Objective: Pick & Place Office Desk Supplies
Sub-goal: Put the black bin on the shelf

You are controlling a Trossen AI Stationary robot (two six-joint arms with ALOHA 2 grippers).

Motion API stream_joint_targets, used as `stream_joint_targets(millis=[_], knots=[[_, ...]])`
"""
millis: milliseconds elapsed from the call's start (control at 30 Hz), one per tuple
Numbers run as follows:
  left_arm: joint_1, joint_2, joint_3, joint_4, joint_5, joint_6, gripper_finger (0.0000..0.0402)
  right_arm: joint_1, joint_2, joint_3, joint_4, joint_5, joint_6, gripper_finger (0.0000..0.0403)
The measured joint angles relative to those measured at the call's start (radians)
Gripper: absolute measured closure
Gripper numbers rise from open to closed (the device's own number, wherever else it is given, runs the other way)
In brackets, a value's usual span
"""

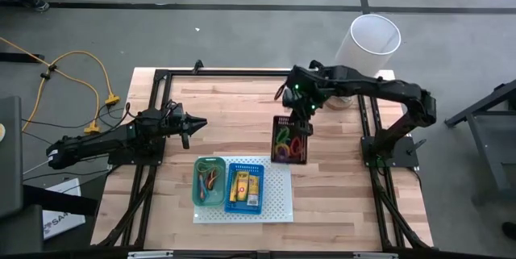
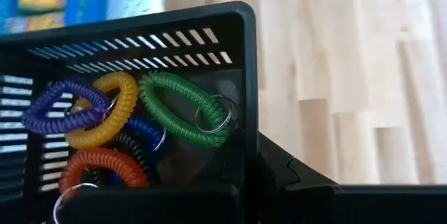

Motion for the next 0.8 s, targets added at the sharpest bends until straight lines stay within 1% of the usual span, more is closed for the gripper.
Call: stream_joint_targets(millis=[333,567,800], knots=[[0.000,0.000,0.000,0.000,0.000,0.000,0.0351,0.146,0.000,-0.005,-0.006,0.004,0.103,0.0400],[0.000,0.000,0.000,0.000,0.000,0.000,0.0351,0.222,0.001,-0.112,0.119,0.005,0.208,0.0400],[0.000,0.000,0.000,0.000,0.000,0.000,0.0351,0.262,0.001,-0.193,0.242,0.006,0.280,0.0400]])
